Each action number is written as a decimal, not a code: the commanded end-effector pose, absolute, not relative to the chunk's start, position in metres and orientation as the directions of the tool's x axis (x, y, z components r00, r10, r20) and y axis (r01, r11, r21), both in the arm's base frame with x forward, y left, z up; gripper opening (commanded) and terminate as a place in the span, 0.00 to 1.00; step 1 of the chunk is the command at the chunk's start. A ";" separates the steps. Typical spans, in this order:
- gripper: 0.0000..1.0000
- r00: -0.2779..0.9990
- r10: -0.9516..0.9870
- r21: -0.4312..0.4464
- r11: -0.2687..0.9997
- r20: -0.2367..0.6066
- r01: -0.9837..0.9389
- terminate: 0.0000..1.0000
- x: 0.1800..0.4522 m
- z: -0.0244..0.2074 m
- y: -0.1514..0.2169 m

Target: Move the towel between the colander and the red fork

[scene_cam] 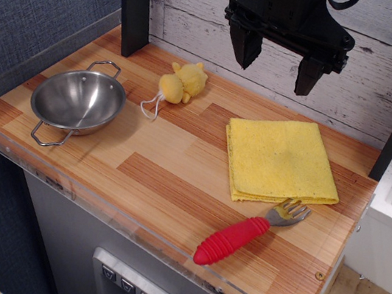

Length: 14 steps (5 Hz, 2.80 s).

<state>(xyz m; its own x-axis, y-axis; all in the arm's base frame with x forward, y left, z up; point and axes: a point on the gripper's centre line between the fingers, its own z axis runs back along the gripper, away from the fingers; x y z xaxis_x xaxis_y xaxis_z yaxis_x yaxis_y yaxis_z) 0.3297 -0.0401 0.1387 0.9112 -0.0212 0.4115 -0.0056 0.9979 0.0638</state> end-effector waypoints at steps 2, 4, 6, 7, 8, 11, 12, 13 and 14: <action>1.00 0.935 -0.023 0.082 0.997 0.355 -0.006 0.00 0.340 0.140 -0.040; 1.00 0.959 -0.043 0.100 0.995 0.281 0.015 0.00 0.363 0.120 -0.044; 1.00 0.972 -0.073 0.074 0.996 0.225 0.058 0.00 0.358 0.087 -0.046; 1.00 0.962 -0.122 0.079 0.991 0.244 0.105 0.00 0.356 0.074 -0.051; 1.00 0.954 -0.164 0.090 0.985 0.252 0.146 0.00 0.359 0.053 -0.059; 1.00 0.967 -0.151 0.117 0.985 0.206 0.129 0.00 0.372 0.022 -0.061; 1.00 0.971 -0.111 0.102 0.991 0.213 0.091 0.00 0.372 0.023 -0.051; 1.00 0.974 -0.047 0.075 0.997 0.221 0.031 0.00 0.368 0.025 -0.037; 1.00 0.977 -0.030 0.072 0.997 0.211 0.015 0.00 0.363 0.027 -0.029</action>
